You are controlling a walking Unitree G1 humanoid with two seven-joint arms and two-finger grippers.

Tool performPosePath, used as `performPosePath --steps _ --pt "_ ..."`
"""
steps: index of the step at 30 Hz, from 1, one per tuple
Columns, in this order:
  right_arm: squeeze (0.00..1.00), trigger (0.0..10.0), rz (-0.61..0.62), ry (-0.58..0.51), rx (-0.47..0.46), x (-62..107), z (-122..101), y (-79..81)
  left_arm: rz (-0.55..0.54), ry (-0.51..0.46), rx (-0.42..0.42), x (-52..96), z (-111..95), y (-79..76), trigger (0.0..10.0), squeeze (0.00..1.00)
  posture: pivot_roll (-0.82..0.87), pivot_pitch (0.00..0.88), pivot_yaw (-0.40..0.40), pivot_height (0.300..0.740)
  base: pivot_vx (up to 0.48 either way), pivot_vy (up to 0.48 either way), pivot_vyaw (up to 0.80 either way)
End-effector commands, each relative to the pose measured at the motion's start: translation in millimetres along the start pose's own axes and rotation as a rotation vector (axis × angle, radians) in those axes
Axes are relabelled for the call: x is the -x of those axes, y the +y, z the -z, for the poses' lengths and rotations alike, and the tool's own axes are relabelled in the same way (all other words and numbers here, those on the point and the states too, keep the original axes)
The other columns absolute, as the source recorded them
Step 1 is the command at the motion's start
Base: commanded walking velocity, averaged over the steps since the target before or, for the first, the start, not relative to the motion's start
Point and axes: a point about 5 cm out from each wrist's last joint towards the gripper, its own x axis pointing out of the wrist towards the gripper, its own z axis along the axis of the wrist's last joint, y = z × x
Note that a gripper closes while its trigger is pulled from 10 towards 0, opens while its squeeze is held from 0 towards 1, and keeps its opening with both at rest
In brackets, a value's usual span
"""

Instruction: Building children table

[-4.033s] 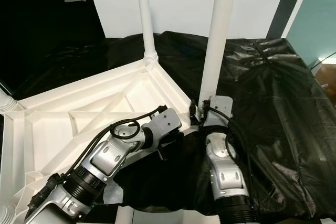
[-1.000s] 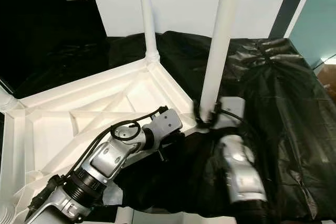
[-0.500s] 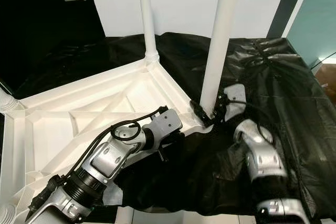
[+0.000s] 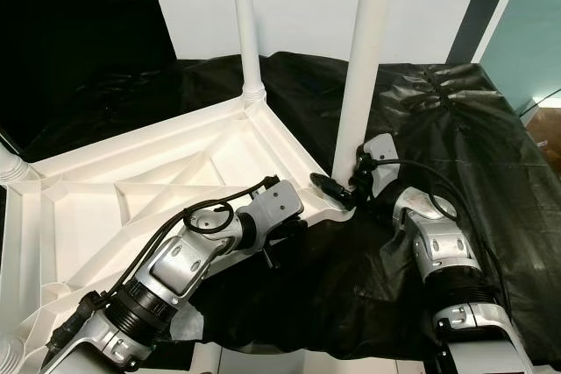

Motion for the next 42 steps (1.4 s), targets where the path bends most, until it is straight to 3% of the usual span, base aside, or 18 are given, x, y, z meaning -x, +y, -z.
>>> performPosePath --steps 1,4,5,6,10,13,17,24,27,31,38,39,41,42 --pt "0.00 0.0 -0.004 0.020 -0.010 -1.8 5.2 2.0 -0.066 -0.001 -0.011 4.1 -2.1 9.8 10.0 0.00 -0.04 0.000 -0.007 0.740 0.000 0.000 0.00" --pt "0.00 0.0 0.032 0.011 -0.031 -1.0 6.5 0.5 -0.065 -0.001 -0.011 4.0 -2.2 9.9 10.0 0.00 -0.05 0.000 -0.005 0.740 0.000 0.000 0.00" --pt "0.00 4.5 0.061 -0.002 -0.042 -0.2 6.7 0.2 -0.064 -0.002 -0.010 4.0 -2.3 9.6 10.0 0.00 -0.05 0.000 -0.004 0.740 0.000 0.000 0.00" --pt "0.00 10.0 0.110 0.000 -0.056 0.2 8.8 -0.5 -0.063 -0.003 -0.010 3.9 -2.6 9.4 10.0 0.00 -0.05 0.000 -0.005 0.740 0.000 0.000 0.00" --pt "0.00 10.0 0.254 0.016 -0.079 0.4 17.8 0.1 -0.063 -0.002 -0.009 4.0 -2.5 10.2 10.0 0.00 -0.05 0.000 -0.004 0.740 0.000 0.000 0.00" --pt "0.00 10.0 0.266 0.025 -0.075 0.2 19.2 0.1 -0.063 -0.002 -0.010 4.1 -2.4 10.3 10.0 0.00 -0.05 0.000 -0.004 0.740 0.000 0.000 0.00" --pt "0.00 10.0 0.533 0.028 -0.140 -4.6 27.2 19.9 -0.060 0.015 -0.003 5.1 4.4 8.6 10.0 0.00 -0.05 0.000 0.002 0.740 0.000 0.000 0.00" --pt "0.00 10.0 0.732 0.050 -0.168 -7.7 30.7 33.1 -0.054 0.020 -0.010 3.3 5.2 5.7 10.0 0.00 -0.06 0.000 0.001 0.740 0.000 0.000 0.00" --pt "0.00 10.0 0.898 0.063 -0.188 -7.5 33.6 43.2 -0.049 0.021 -0.019 1.9 4.1 5.3 10.0 0.00 -0.06 0.000 0.003 0.740 0.000 0.000 0.00" --pt "0.00 10.0 0.882 0.068 -0.217 -17.2 31.8 59.6 -0.046 0.026 -0.032 1.8 4.6 6.3 10.0 0.00 -0.06 0.000 0.011 0.740 0.000 0.000 0.00" --pt "0.00 10.0 0.884 0.042 -0.203 -17.0 25.5 60.2 -0.040 0.024 -0.043 0.9 3.4 6.3 10.0 0.00 -0.06 0.000 0.011 0.740 0.000 0.000 0.00" --pt "0.67 10.0 0.884 0.030 -0.198 -16.8 23.8 59.7 -0.041 0.023 -0.042 0.8 3.0 6.2 10.0 0.00 -0.06 0.000 0.010 0.740 0.000 0.000 0.00" --pt "0.67 10.0 0.882 0.022 -0.194 -16.9 22.4 59.6 -0.041 0.022 -0.042 0.8 2.7 6.2 10.0 0.00 -0.06 0.000 0.010 0.740 0.000 0.000 0.00" --pt "1.00 10.0 0.848 -0.030 -0.214 -17.4 16.5 59.7 -0.040 0.022 -0.042 1.0 2.7 5.6 10.0 0.00 -0.06 0.000 0.010 0.740 0.000 0.000 0.00"
